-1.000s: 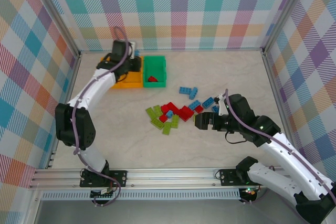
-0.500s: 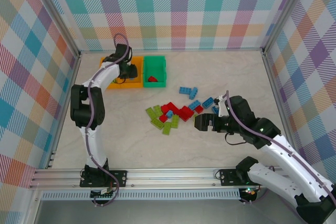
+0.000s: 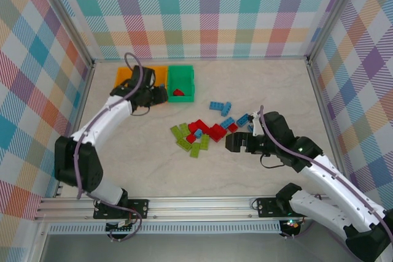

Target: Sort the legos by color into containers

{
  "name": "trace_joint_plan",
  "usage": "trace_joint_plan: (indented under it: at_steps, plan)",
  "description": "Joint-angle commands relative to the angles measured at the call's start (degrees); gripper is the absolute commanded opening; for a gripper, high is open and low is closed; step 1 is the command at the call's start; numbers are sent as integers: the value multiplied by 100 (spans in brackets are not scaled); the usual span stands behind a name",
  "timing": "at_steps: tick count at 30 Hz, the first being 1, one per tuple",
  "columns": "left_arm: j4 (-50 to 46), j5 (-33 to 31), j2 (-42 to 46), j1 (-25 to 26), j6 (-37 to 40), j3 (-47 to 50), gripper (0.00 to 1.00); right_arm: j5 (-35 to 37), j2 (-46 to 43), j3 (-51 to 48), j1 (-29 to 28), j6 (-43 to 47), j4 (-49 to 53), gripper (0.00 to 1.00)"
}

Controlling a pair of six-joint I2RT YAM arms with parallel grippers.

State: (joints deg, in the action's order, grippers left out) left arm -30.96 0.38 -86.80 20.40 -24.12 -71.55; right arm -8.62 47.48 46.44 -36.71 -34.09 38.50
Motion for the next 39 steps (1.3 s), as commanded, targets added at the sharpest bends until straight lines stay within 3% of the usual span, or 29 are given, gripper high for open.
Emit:
trace_joint_plan:
  at_steps: [1,5,9,17,26,32,39]
  plan:
    - [-202,-633,37,627,-1251,513,47,45,209,-42,-13,-4,-465,100]
    - [-168,-909,-183,1184,-2180,965,50,-65,598,76,-12,142,-746,100]
    - [132,-754,-425,1245,-2647,1376,52,-230,877,152,-12,201,-961,100]
    - [605,-488,-906,1247,-2312,1404,64,-374,1206,261,-12,282,-1105,100]
    - [732,-502,-1375,1223,-2237,1353,64,-434,1274,172,-13,181,-1286,100]
    - [679,-461,-1459,1170,-2223,1577,52,-408,1272,222,-12,217,-1244,100]
    - [653,-459,-889,977,-2095,2018,19,-638,1518,296,-10,318,-1429,100]
